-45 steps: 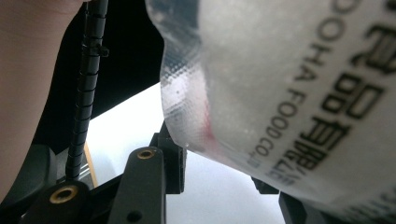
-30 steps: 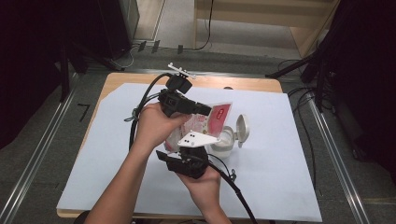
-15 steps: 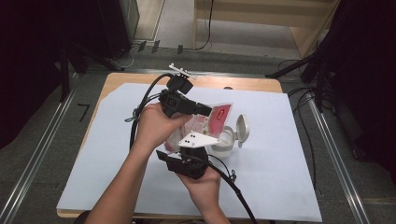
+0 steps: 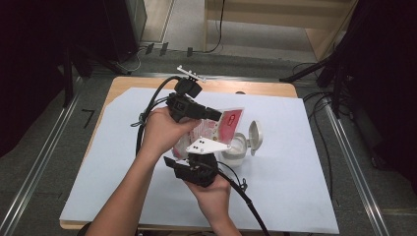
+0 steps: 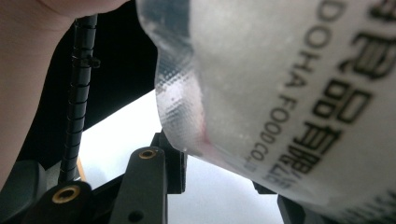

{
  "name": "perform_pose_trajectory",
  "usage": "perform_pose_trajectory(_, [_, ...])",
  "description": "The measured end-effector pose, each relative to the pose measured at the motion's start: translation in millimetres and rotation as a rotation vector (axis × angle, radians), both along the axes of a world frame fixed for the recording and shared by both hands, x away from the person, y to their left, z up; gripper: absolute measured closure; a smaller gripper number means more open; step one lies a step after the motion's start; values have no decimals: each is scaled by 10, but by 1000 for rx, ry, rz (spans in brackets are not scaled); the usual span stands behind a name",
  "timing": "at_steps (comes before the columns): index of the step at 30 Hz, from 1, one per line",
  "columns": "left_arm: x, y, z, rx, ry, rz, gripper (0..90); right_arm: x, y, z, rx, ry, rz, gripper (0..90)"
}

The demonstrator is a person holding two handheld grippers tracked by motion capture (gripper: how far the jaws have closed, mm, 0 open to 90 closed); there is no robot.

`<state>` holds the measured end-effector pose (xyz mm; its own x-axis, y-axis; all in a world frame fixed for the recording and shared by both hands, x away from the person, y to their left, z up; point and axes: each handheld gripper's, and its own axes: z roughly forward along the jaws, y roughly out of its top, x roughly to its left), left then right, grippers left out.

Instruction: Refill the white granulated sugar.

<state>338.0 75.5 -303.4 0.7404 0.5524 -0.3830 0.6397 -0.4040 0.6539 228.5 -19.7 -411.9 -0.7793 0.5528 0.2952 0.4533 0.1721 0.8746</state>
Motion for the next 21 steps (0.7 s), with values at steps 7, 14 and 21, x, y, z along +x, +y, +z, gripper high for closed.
perform_pose_trajectory(7, [5, -60, 37, 17, -16, 7, 841, 36, -38, 6, 10, 3, 11, 640])
perform_pose_trajectory(14, [25, -122, 61, 29, -32, -1, 839, 83, -89, 23, 21, 9, 7, 640])
perform_pose_trajectory(21, [51, -172, 80, 27, -19, 2, 832, 87, -135, 34, 25, 11, 6, 640])
